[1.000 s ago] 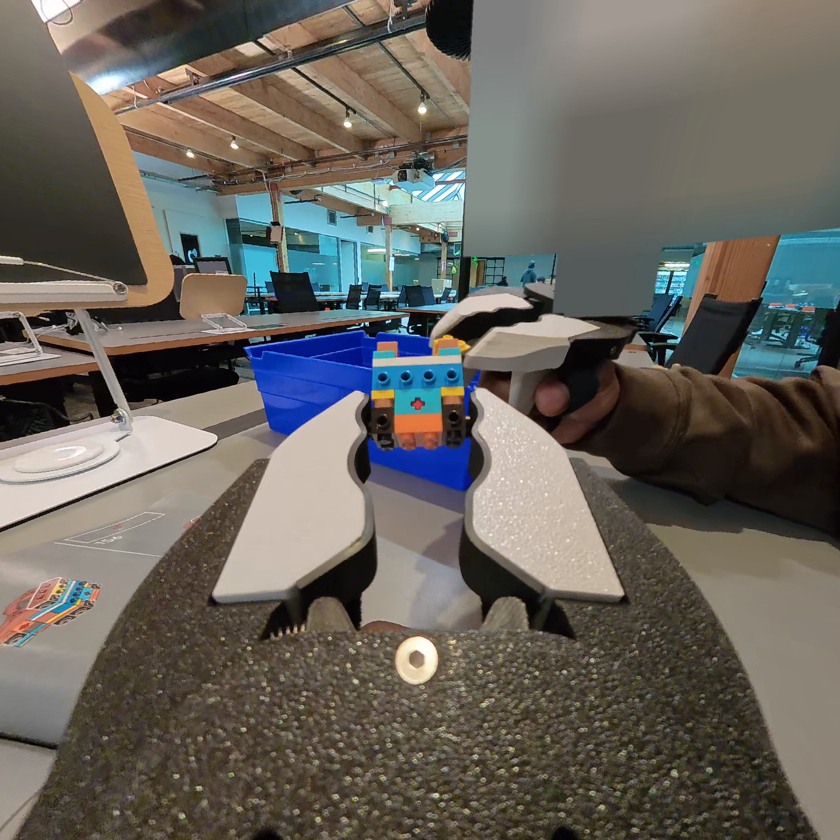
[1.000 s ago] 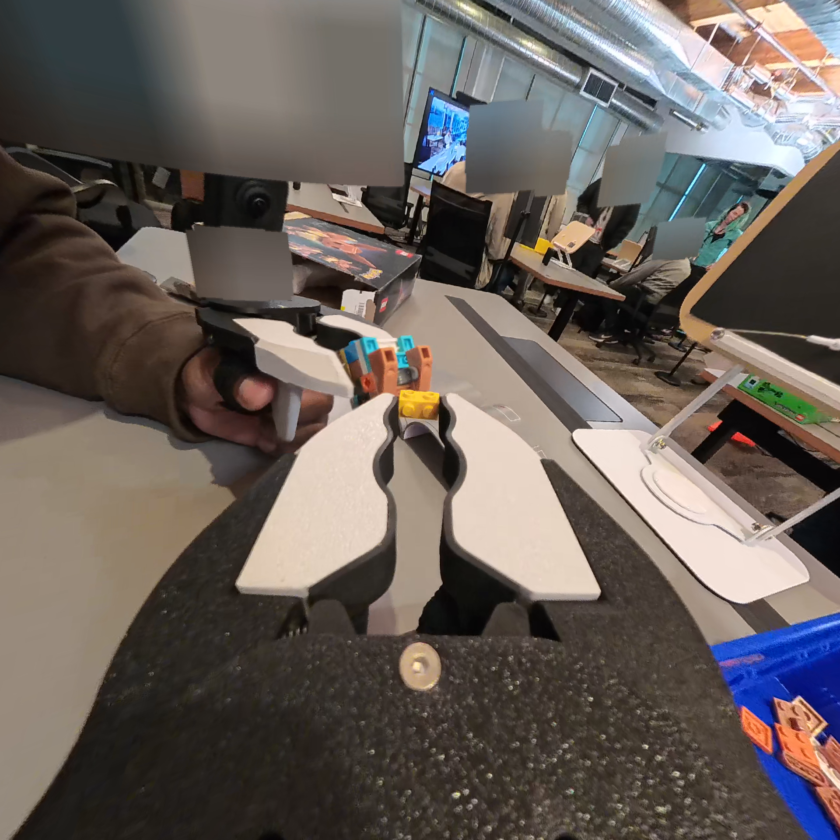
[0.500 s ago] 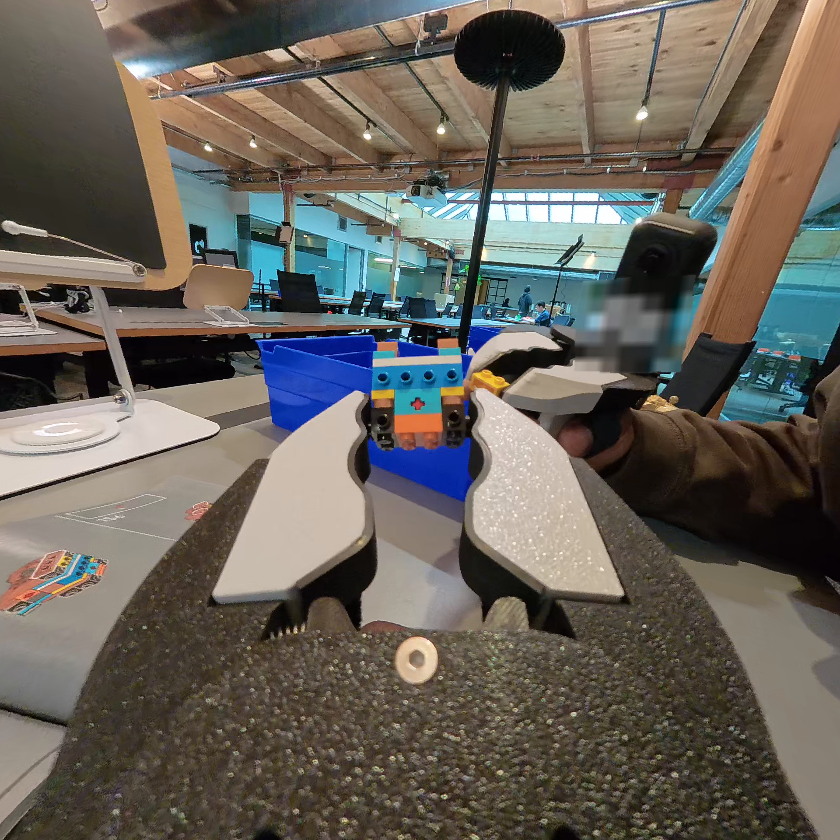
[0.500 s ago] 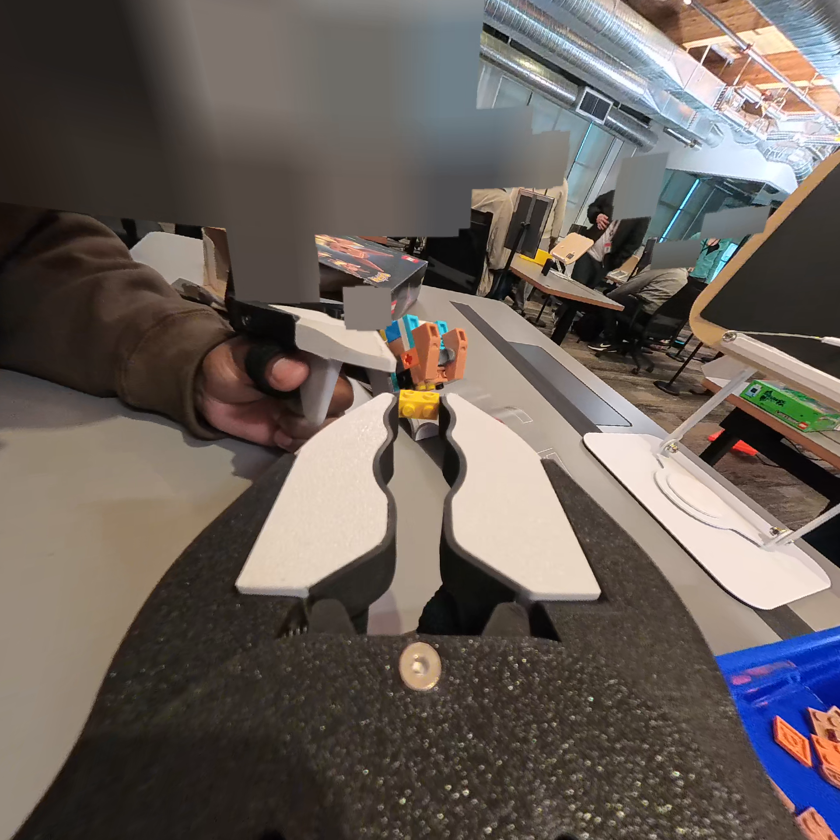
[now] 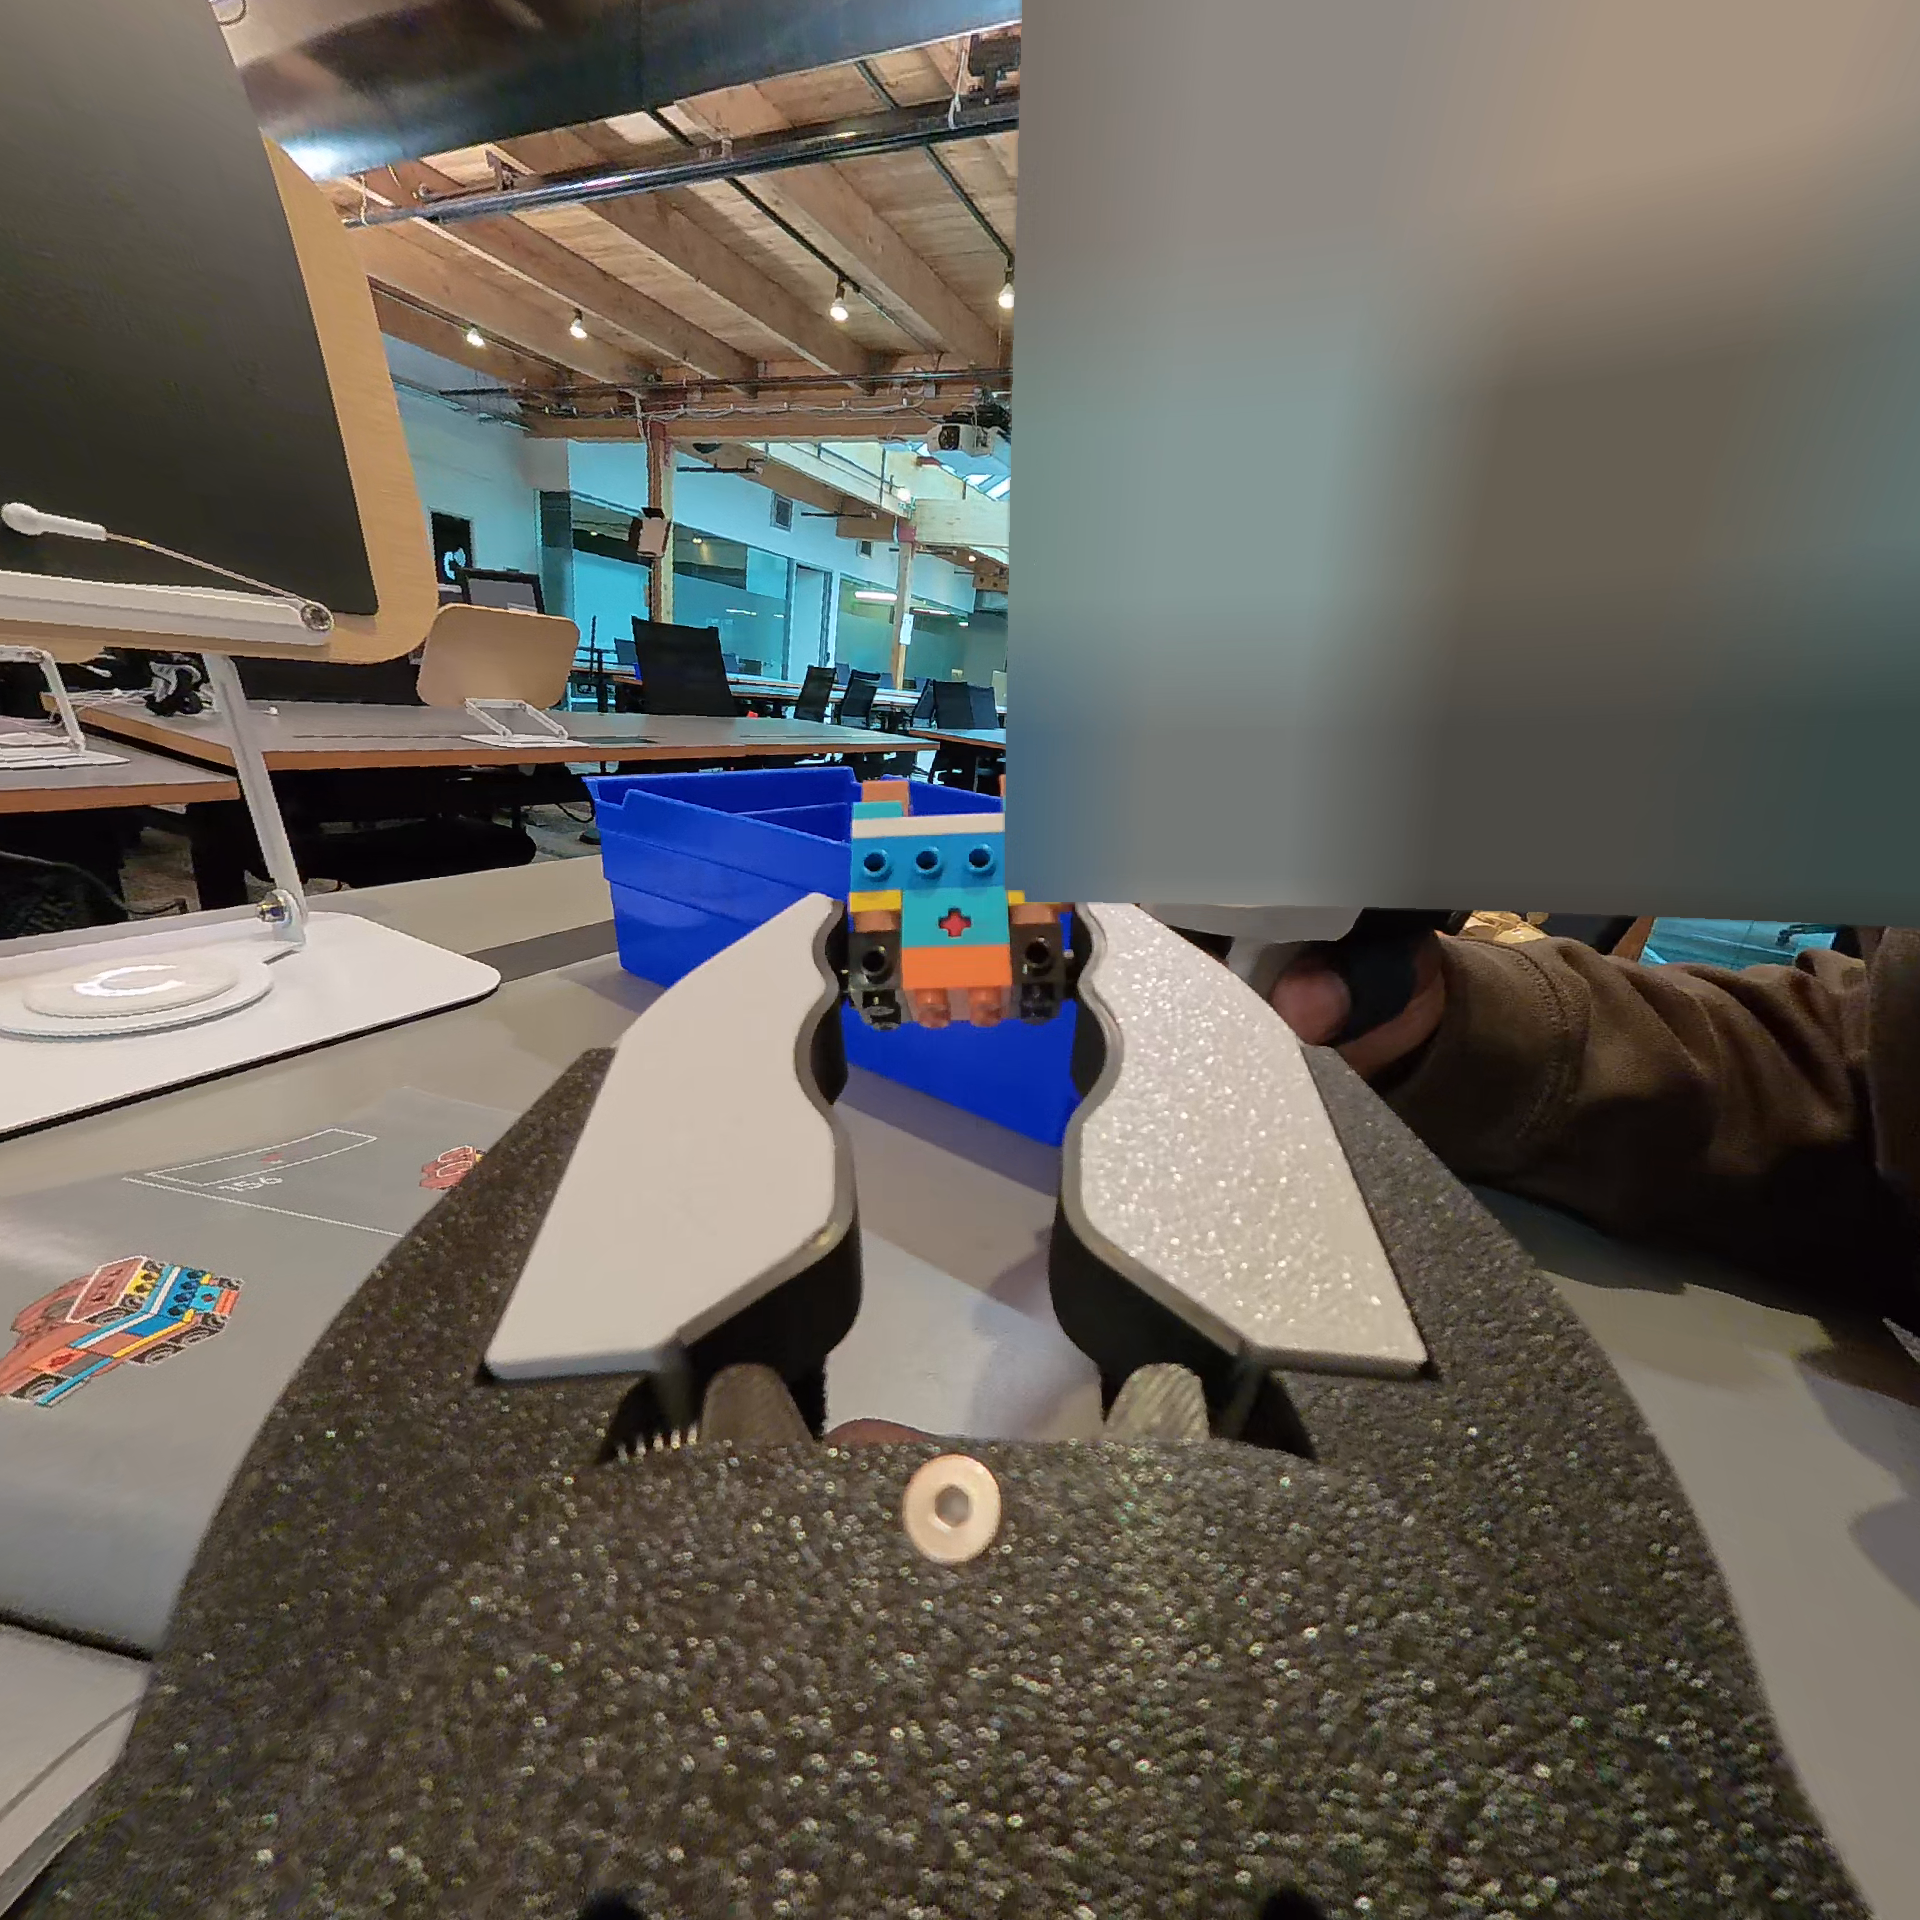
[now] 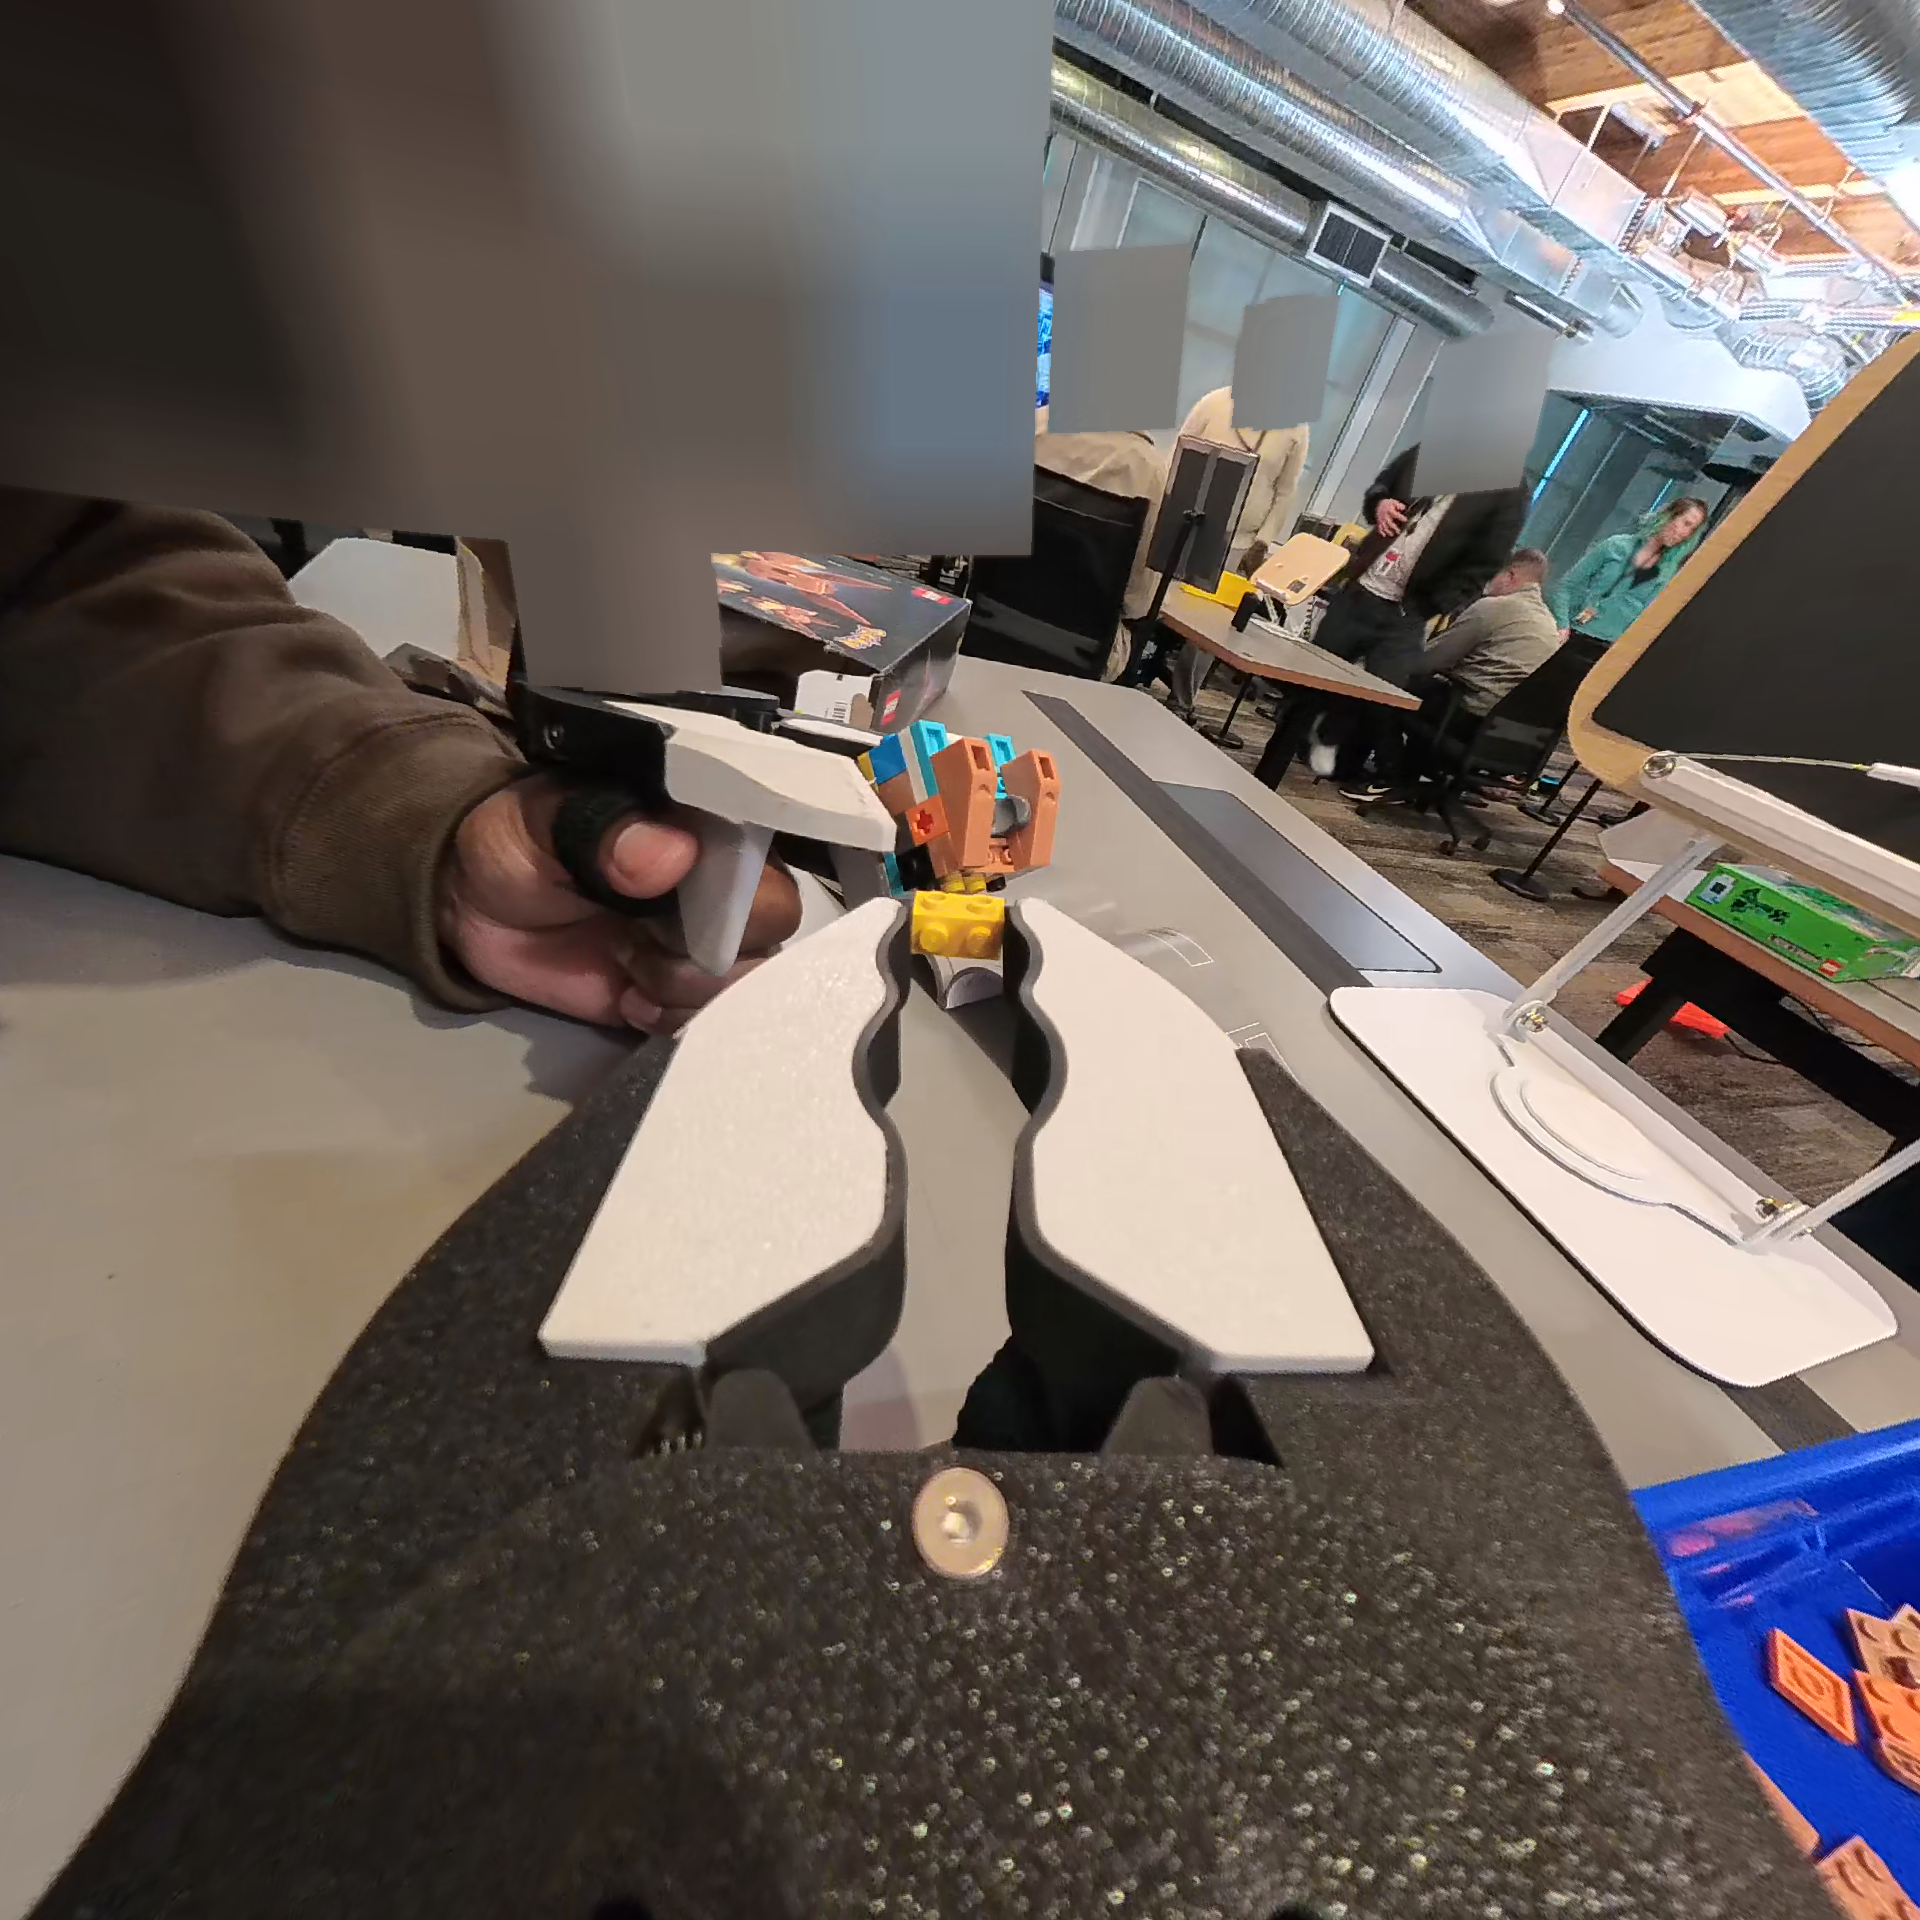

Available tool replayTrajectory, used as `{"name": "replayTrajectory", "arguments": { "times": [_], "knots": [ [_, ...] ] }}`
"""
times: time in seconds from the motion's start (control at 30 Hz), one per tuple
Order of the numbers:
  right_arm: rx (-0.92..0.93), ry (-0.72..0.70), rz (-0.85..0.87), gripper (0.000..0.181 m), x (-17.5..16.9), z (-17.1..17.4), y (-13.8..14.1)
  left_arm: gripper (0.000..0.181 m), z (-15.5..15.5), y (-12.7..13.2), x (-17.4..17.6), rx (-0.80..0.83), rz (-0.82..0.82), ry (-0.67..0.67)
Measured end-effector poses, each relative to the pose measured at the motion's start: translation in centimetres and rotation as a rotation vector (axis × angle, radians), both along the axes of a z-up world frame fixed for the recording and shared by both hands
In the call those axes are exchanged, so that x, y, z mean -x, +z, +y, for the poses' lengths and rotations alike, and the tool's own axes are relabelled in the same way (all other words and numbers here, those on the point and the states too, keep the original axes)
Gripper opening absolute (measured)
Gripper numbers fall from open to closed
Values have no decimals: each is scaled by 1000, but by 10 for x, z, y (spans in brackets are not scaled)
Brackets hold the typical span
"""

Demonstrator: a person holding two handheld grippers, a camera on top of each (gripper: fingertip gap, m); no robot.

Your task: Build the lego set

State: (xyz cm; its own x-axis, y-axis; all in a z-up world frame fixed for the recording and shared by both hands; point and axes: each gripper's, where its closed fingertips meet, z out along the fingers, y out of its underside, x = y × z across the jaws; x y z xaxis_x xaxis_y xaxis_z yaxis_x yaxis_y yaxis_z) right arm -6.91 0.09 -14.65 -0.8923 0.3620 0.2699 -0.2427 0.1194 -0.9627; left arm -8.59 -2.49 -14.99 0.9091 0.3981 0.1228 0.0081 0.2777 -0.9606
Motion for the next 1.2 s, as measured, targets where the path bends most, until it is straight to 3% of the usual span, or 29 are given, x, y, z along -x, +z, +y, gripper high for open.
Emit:
{"name": "replayTrajectory", "arguments": {
  "times": [0.97, 1.07, 1.2],
  "knots": [
    [3, -3, 5, 16, 0, 0, 0, 40, 0, -2, 1, 15, -8, 7],
    [4, -6, 6, 16, 0, 1, 1, 40, 0, -14, 11, 99, -42, 50],
    [3, -21, 8, 16, 2, 2, 3, 40, 0, -51, 29, 398, -158, 85]
  ]
}}
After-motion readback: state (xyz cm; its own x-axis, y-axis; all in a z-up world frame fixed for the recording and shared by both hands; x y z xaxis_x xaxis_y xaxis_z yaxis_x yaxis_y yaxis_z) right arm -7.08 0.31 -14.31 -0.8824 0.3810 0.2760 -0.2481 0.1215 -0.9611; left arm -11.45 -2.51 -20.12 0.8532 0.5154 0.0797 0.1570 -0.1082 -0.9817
